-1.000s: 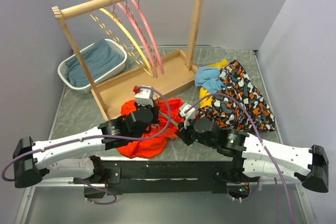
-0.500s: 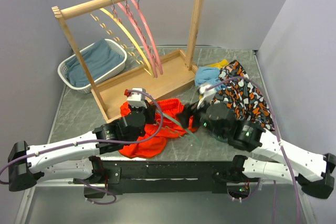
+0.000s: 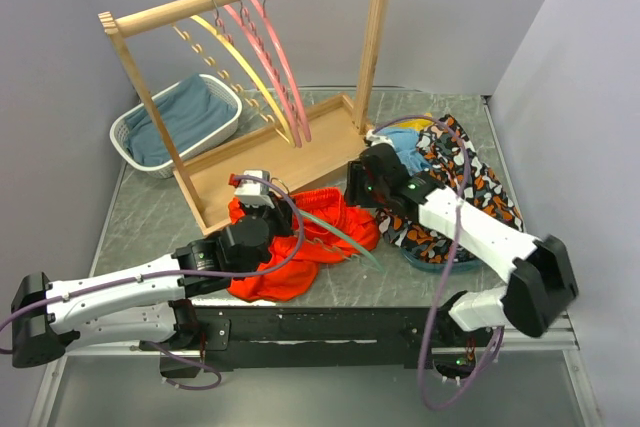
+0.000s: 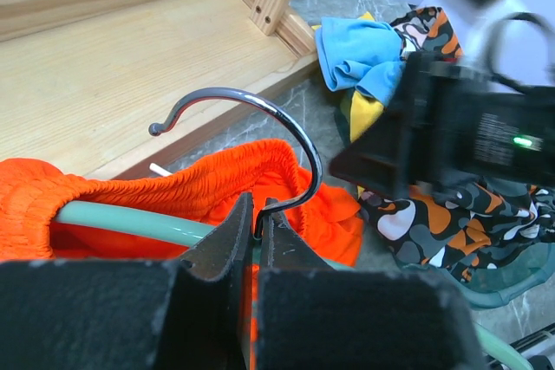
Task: Place the shorts on the hanger
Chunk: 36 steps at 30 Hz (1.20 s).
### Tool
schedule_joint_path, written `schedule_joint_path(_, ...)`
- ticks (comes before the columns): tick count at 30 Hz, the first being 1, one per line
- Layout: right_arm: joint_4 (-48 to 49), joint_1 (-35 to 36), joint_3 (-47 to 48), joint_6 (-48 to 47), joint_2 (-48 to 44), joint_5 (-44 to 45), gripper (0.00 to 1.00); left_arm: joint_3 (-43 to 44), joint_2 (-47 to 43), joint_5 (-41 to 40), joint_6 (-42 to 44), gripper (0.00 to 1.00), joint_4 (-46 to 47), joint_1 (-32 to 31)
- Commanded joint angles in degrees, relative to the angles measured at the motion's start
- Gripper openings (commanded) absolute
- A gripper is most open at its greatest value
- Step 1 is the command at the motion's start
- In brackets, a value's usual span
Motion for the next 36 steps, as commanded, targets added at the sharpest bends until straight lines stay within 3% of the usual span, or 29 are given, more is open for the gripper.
schedule_joint_path(1,2.6,-0.4,5.1,1.1,6.5,-1.4,0.59,-1.8,-0.6,-3.1,-3.3,0.01,-1.5,0.0)
schedule_joint_path(10,7.2,-0.4,4.2,2.2,14.1,-3.0,0.59,-2.9,-2.1,-4.6,-3.0,0.01,0.6,-0.1)
schedule_joint_path(13,7.9,-0.4,2.8,2.5,13.7,-2.7,0.52,-3.1,-2.3,-5.7,-2.8,0.01,1.5,-0.1)
schedule_joint_path(16,8.0,-0.3,1.1,2.8,10.2,-2.0,0.23,-2.8,-2.3,-7.8,-3.3,0.01,1.5,-0.1)
schedule_joint_path(17,7.1,-0.4,0.8,2.8,8.8,-1.1,0.07,-2.7,-2.5,-8.6,-3.6,0.01,1.6,-0.1)
schedule_joint_path(18,6.5,-0.4,-0.3,3.1,5.7,-0.6,0.0,-2.6,-2.5,-9.6,-3.5,0.01,2.0,-0.1)
schedule_joint_path(27,0.6,0.3,-6.6,5.2,-15.6,0.5,0.0,-1.6,-3.7,-18.3,-5.7,0.01,4.1,-0.1)
schedule_joint_path(36,-4.8,1.6,-10.2,6.0,-25.7,1.6,0.0,2.5,0.1,-23.3,-9.1,0.01,3.1,0.0)
